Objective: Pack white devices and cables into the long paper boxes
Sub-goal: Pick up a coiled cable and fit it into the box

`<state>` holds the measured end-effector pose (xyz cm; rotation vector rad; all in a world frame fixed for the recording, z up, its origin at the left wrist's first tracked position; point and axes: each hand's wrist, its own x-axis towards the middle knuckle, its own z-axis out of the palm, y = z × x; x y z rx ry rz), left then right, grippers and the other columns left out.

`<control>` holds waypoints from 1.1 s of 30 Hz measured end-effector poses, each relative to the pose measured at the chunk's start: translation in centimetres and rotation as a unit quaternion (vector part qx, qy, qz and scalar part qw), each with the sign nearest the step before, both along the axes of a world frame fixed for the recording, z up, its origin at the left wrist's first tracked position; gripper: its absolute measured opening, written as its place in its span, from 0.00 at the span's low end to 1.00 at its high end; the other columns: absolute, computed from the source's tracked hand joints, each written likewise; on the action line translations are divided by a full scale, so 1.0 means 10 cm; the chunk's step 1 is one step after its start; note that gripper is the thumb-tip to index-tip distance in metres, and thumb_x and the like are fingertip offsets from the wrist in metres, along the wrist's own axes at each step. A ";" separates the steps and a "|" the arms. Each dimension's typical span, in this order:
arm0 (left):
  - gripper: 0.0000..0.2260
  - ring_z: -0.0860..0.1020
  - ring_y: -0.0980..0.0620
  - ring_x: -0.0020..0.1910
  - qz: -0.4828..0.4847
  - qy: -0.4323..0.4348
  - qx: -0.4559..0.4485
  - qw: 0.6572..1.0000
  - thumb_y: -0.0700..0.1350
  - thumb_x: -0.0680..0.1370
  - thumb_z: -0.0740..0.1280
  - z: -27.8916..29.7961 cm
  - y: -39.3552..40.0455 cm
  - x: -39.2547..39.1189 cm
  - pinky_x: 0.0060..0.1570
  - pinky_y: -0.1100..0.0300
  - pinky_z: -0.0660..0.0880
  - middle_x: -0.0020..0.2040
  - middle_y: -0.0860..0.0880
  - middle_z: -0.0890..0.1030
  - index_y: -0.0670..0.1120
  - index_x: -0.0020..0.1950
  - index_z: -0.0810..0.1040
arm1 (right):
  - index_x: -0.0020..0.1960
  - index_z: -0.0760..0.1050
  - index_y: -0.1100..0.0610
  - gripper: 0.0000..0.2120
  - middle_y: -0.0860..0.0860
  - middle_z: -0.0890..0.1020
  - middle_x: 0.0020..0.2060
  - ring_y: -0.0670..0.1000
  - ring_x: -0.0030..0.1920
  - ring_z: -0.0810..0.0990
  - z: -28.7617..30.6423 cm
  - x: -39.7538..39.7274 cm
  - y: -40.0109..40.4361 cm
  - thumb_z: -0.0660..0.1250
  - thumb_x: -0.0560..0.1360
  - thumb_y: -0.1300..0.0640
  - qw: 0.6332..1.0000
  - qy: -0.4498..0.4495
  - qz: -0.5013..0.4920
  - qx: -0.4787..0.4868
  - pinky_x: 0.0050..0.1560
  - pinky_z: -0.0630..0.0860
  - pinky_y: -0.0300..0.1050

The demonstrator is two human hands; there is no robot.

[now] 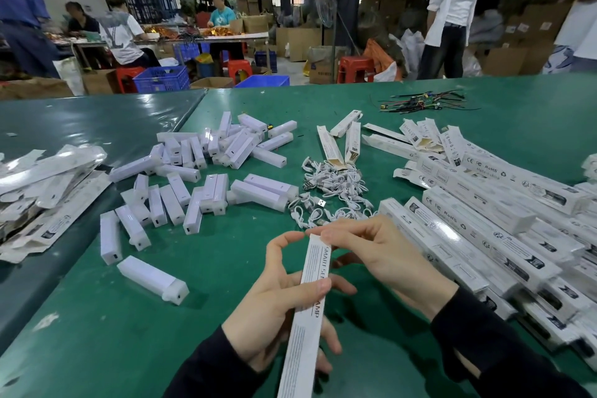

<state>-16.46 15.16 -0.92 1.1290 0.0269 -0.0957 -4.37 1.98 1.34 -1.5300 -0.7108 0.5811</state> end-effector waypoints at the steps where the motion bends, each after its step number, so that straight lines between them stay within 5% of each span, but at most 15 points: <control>1: 0.21 0.79 0.41 0.27 0.004 0.002 -0.008 1.000 0.40 0.74 0.69 0.00 0.00 0.00 0.24 0.48 0.78 0.55 0.35 0.80 0.62 0.56 0.66 | 0.49 0.85 0.60 0.08 0.51 0.86 0.47 0.48 0.47 0.82 0.00 0.00 0.00 0.67 0.77 0.61 1.000 -0.008 0.002 0.004 0.46 0.79 0.42; 9: 0.26 0.77 0.42 0.23 -0.011 0.058 -0.049 0.997 0.43 0.73 0.68 0.06 0.05 0.01 0.19 0.55 0.76 0.53 0.32 0.81 0.51 0.68 0.61 | 0.51 0.82 0.62 0.06 0.53 0.84 0.42 0.48 0.42 0.80 -0.01 -0.01 -0.01 0.71 0.75 0.61 0.997 -0.050 0.053 -0.004 0.42 0.75 0.36; 11: 0.24 0.76 0.45 0.20 -0.033 0.081 -0.065 0.994 0.44 0.75 0.68 0.10 0.11 0.01 0.17 0.61 0.73 0.50 0.34 0.82 0.47 0.69 0.64 | 0.56 0.79 0.59 0.14 0.53 0.84 0.47 0.50 0.47 0.82 -0.01 -0.01 -0.01 0.73 0.71 0.59 0.996 -0.048 0.077 -0.009 0.47 0.77 0.39; 14: 0.19 0.72 0.47 0.14 -0.042 0.105 -0.132 0.985 0.47 0.71 0.64 0.12 0.17 0.02 0.13 0.64 0.68 0.40 0.35 0.82 0.36 0.56 0.77 | 0.62 0.78 0.53 0.23 0.56 0.82 0.51 0.50 0.51 0.81 -0.03 -0.03 0.00 0.75 0.69 0.63 0.992 -0.062 0.113 -0.002 0.56 0.76 0.45; 16: 0.18 0.73 0.46 0.15 -0.048 0.109 -0.160 0.980 0.50 0.69 0.65 0.10 0.16 0.03 0.14 0.64 0.69 0.36 0.35 0.81 0.34 0.45 0.81 | 0.57 0.82 0.58 0.17 0.55 0.84 0.45 0.48 0.48 0.82 -0.01 -0.06 0.02 0.75 0.70 0.67 0.990 -0.062 0.124 0.007 0.54 0.77 0.41; 20: 0.25 0.80 0.42 0.27 0.016 0.117 -0.166 0.979 0.59 0.69 0.63 0.04 0.16 0.05 0.22 0.57 0.77 0.45 0.35 0.82 0.42 0.56 0.83 | 0.44 0.84 0.58 0.07 0.54 0.85 0.38 0.49 0.41 0.82 0.02 -0.04 0.02 0.75 0.66 0.60 0.998 -0.016 0.033 0.049 0.42 0.78 0.36; 25: 0.29 0.81 0.39 0.56 0.308 -0.009 -0.245 0.919 0.63 0.75 0.59 0.04 0.31 0.03 0.46 0.45 0.78 0.58 0.37 0.81 0.41 0.63 0.77 | 0.42 0.84 0.56 0.05 0.49 0.82 0.32 0.41 0.29 0.76 -0.02 0.02 0.03 0.73 0.69 0.56 0.987 0.031 -0.136 0.078 0.29 0.71 0.30; 27: 0.23 0.80 0.42 0.59 0.393 -0.063 -0.184 0.899 0.60 0.78 0.58 0.07 0.32 0.03 0.52 0.47 0.74 0.57 0.40 0.82 0.44 0.62 0.78 | 0.44 0.83 0.54 0.04 0.45 0.80 0.30 0.43 0.28 0.77 -0.07 -0.04 0.06 0.72 0.73 0.53 0.992 0.000 -0.118 0.043 0.30 0.72 0.32; 29: 0.14 0.81 0.45 0.57 0.462 -0.068 -0.028 0.884 0.54 0.82 0.56 0.05 0.29 0.06 0.52 0.48 0.74 0.55 0.45 0.84 0.51 0.56 0.80 | 0.46 0.79 0.49 0.03 0.47 0.79 0.29 0.49 0.31 0.78 -0.11 -0.15 0.11 0.68 0.77 0.50 0.997 -0.018 -0.071 0.038 0.33 0.74 0.38; 33: 0.17 0.83 0.49 0.49 0.498 -0.038 0.164 0.851 0.46 0.83 0.53 -0.04 0.22 0.10 0.48 0.49 0.77 0.46 0.51 0.86 0.54 0.47 0.82 | 0.50 0.72 0.45 0.06 0.49 0.81 0.35 0.51 0.35 0.80 -0.16 -0.28 0.11 0.67 0.75 0.48 0.994 -0.035 -0.055 0.084 0.34 0.76 0.42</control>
